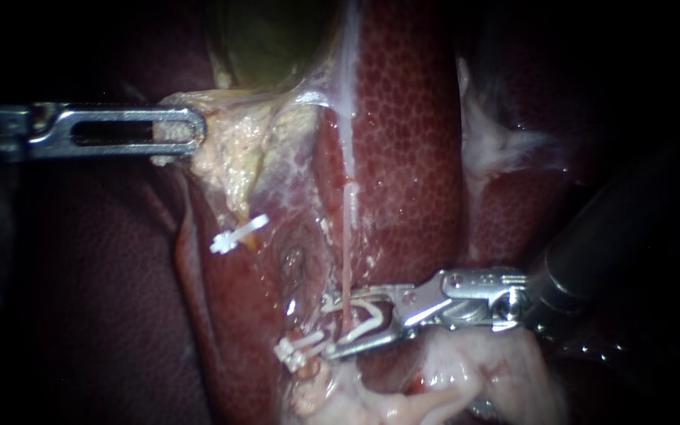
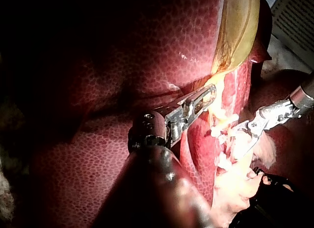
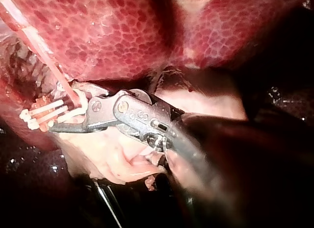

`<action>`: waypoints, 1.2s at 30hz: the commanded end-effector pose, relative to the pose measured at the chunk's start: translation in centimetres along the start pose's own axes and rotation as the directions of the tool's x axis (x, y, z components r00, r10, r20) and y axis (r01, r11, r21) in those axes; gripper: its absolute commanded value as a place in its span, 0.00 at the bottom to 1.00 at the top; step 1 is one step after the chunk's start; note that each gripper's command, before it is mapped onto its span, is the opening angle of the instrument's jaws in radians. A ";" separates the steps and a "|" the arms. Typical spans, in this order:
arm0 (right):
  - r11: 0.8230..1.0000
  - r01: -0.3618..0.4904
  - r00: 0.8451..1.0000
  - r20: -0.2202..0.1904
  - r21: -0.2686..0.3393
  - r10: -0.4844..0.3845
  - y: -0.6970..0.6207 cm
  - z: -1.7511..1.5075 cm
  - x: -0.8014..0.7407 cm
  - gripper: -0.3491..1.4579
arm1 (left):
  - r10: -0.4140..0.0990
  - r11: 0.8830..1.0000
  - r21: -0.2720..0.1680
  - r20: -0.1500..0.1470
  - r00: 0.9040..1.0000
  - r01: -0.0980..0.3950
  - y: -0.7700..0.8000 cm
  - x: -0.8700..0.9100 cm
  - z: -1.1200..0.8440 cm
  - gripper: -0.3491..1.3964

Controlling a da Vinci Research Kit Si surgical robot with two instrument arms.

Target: Clipping first clip right tube

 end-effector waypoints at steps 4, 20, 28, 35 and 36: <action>1.000 -0.015 1.000 -0.007 0.012 0.015 -0.03 0.02 0.01 0.50 | 0.000 1.000 0.000 0.000 1.000 0.000 0.00 0.00 0.00 0.00; 0.999 -0.021 1.000 -0.020 0.044 0.022 -0.07 0.06 0.03 0.48 | 0.000 1.000 0.000 0.000 1.000 0.000 0.00 0.00 0.00 0.00; 0.999 -0.020 1.000 -0.022 0.048 0.021 -0.06 0.07 0.03 0.46 | 0.000 1.000 0.000 0.000 1.000 0.000 0.00 0.00 0.00 0.00; 0.998 -0.024 0.999 -0.021 0.052 0.025 -0.05 0.07 0.03 0.40 | 0.000 1.000 0.000 0.000 1.000 0.000 0.00 0.00 -0.01 0.00; 0.998 -0.030 0.999 -0.020 0.052 0.031 -0.05 0.07 0.03 0.38 | 0.000 1.000 0.000 0.000 1.000 0.000 0.00 0.00 -0.01 0.00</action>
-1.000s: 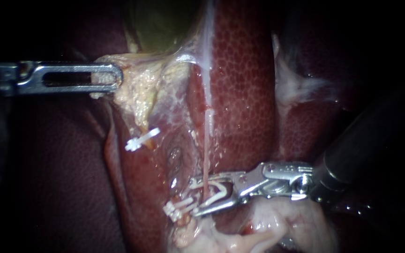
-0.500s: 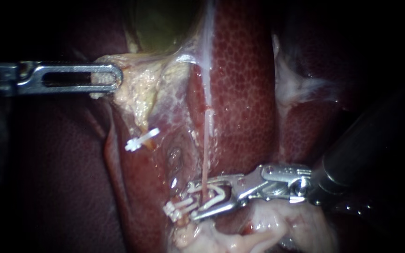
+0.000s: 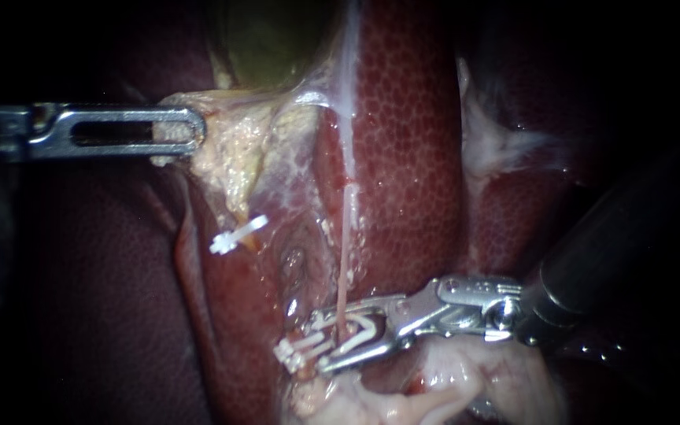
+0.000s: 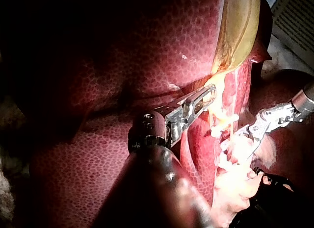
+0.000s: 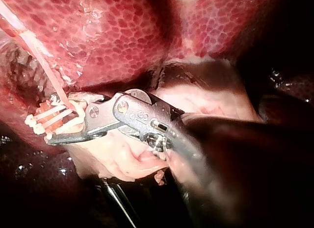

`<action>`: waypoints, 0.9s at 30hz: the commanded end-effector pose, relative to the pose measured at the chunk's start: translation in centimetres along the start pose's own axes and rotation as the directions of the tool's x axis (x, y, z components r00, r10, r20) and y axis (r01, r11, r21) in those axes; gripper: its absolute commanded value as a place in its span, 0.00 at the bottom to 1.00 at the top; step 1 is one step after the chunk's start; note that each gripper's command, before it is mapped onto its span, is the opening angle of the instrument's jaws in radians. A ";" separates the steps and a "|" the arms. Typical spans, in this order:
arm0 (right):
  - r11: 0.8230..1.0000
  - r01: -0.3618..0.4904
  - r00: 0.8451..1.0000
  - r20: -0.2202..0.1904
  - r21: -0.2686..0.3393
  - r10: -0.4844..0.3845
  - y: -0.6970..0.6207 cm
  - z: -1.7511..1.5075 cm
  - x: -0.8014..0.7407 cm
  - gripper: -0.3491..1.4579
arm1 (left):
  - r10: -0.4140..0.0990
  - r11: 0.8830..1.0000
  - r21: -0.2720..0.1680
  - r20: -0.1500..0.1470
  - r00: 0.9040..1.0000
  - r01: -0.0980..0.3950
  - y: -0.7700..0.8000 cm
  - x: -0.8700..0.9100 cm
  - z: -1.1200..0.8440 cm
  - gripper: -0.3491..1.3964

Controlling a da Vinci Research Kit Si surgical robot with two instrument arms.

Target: Clipping first clip right tube

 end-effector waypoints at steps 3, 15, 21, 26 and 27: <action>1.000 -0.013 1.000 0.001 0.002 0.013 0.00 0.00 0.00 0.36 | 0.000 1.000 0.000 0.000 1.000 0.000 0.00 0.00 0.00 0.00; 0.997 -0.071 0.997 0.013 0.039 0.070 0.00 -0.02 -0.01 0.07 | 0.000 1.000 0.000 0.000 1.000 0.000 0.00 0.00 -0.01 0.00; 0.996 -0.079 0.996 0.033 0.050 0.077 0.00 -0.02 0.00 0.00 | 0.000 1.000 0.000 0.000 1.000 0.000 0.00 0.00 -0.01 0.00; 0.996 -0.079 0.996 0.042 0.047 0.077 -0.01 -0.03 -0.01 0.00 | 0.000 1.000 0.000 0.000 1.000 0.000 0.00 0.00 -0.01 0.00; 0.996 -0.079 0.996 0.045 0.047 0.077 -0.01 -0.04 -0.01 0.00 | 0.000 1.000 0.000 0.000 1.000 0.000 0.00 0.00 -0.01 0.00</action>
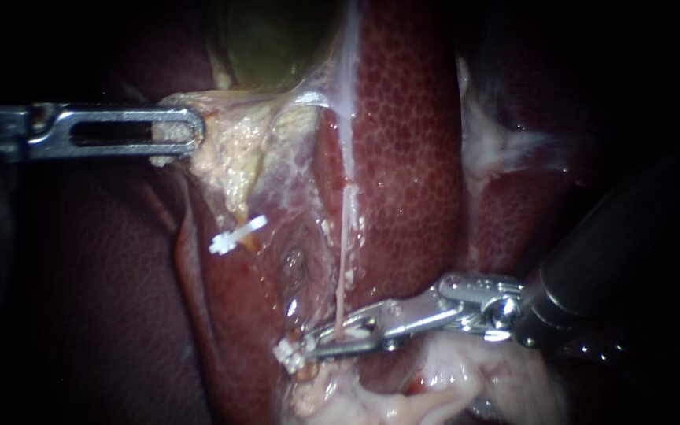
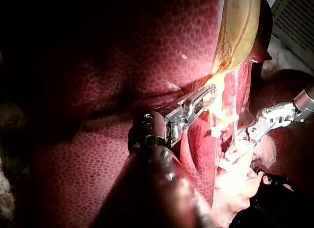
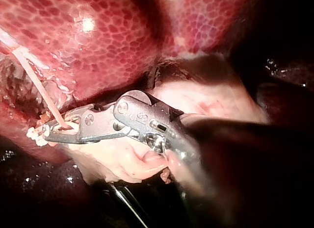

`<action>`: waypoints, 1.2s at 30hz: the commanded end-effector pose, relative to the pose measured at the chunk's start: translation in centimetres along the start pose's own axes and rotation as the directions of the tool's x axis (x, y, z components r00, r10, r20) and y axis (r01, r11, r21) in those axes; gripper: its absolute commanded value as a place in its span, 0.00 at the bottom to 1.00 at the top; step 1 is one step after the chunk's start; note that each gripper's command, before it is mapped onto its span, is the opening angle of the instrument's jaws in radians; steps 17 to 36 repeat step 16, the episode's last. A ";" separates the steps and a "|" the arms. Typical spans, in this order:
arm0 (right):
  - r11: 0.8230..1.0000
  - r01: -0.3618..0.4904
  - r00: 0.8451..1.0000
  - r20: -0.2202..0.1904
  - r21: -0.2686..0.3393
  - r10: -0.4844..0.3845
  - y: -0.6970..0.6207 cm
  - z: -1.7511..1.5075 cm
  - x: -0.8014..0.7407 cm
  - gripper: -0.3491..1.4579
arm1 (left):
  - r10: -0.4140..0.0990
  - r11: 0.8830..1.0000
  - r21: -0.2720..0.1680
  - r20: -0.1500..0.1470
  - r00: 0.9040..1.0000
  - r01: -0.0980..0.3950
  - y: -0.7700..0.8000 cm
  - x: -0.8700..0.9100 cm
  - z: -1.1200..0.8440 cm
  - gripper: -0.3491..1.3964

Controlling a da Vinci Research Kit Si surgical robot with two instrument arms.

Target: Clipping first clip right tube

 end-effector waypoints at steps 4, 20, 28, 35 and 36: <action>1.000 -0.002 1.000 0.014 -0.004 0.002 -0.01 -0.01 0.02 0.00 | 0.000 1.000 0.000 0.000 1.000 0.000 0.00 0.00 0.00 0.00; 1.000 -0.001 1.000 0.019 -0.002 0.001 0.00 -0.01 0.03 0.00 | 0.000 1.000 0.000 0.000 1.000 0.000 0.00 0.00 0.00 0.00; 1.000 -0.001 1.000 0.019 -0.002 0.001 0.00 -0.01 0.03 0.00 | 0.000 1.000 0.000 0.000 1.000 0.000 0.00 0.00 0.00 0.00; 1.000 -0.001 1.000 0.019 -0.002 0.001 0.00 -0.01 0.03 0.00 | 0.000 1.000 0.000 0.000 1.000 0.000 0.00 0.00 0.00 0.00; 1.000 -0.001 1.000 0.019 -0.002 0.001 0.00 -0.01 0.03 0.00 | 0.000 1.000 0.000 0.000 1.000 0.000 0.00 0.00 0.00 0.00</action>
